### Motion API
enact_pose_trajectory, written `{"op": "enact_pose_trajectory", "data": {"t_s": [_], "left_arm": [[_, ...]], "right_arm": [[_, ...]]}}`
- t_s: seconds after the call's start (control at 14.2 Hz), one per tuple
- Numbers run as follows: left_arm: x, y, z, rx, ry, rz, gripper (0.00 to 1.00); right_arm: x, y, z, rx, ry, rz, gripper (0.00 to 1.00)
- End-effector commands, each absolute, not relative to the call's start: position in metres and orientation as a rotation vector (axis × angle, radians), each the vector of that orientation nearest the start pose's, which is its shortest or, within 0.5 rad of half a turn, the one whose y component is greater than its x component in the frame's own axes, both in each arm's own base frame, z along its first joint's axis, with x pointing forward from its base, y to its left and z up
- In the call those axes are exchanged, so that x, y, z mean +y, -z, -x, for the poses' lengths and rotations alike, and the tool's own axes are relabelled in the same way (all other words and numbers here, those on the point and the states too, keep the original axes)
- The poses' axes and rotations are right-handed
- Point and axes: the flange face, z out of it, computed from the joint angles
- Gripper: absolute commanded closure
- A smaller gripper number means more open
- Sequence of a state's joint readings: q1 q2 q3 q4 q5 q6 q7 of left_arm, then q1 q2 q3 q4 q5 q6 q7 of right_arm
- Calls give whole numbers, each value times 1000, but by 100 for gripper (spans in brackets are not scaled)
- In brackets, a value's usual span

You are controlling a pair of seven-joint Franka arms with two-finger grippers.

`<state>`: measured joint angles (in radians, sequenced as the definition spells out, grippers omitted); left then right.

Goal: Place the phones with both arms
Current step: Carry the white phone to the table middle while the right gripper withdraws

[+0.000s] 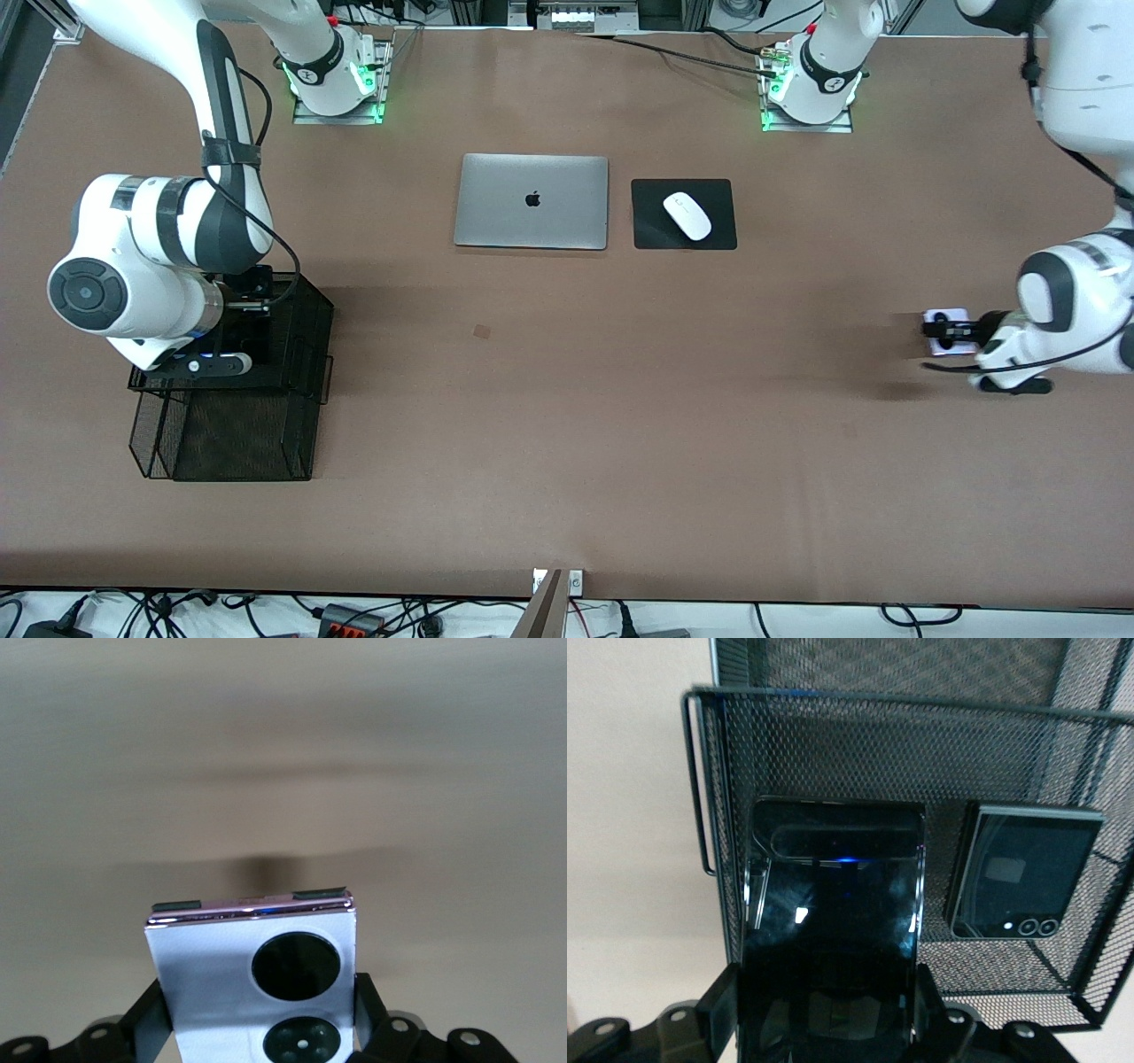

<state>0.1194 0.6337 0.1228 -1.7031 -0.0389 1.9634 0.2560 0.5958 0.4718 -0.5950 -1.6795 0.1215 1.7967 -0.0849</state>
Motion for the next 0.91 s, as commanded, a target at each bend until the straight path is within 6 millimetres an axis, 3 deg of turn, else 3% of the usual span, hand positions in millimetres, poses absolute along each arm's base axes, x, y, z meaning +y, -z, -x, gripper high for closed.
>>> {"op": "enact_pose_trajectory", "data": {"t_s": [0.0, 0.14, 0.21, 0.28, 0.49, 0.63, 0.7, 0.77, 0.84], "left_arm": [[50, -232, -624, 89, -606, 3097, 65], [-31, -246, -627, 208, -604, 3127, 65], [-72, -251, -629, 193, -590, 3179, 65], [-125, -249, -631, 153, -587, 3214, 66], [-256, -275, -641, 40, -473, 3220, 68], [-314, -277, -636, 119, -459, 3232, 71], [-332, -276, -633, 133, -452, 3255, 72], [-360, -279, -630, 160, -433, 3286, 72], [-376, -285, -634, 171, -383, 3305, 72]], "right_arm": [[42, -348, -624, -93, -411, 3223, 68], [41, -340, -631, -97, -352, 3243, 68], [40, -338, -633, -99, -336, 3246, 68], [40, -337, -633, -98, -330, 3246, 68], [34, -329, -638, -96, -293, 3254, 67], [33, -321, -642, -101, -269, 3261, 63], [36, -313, -643, -83, -269, 3245, 37], [36, -311, -643, -54, -271, 3221, 0], [38, -316, -644, -54, -268, 3216, 0]]}}
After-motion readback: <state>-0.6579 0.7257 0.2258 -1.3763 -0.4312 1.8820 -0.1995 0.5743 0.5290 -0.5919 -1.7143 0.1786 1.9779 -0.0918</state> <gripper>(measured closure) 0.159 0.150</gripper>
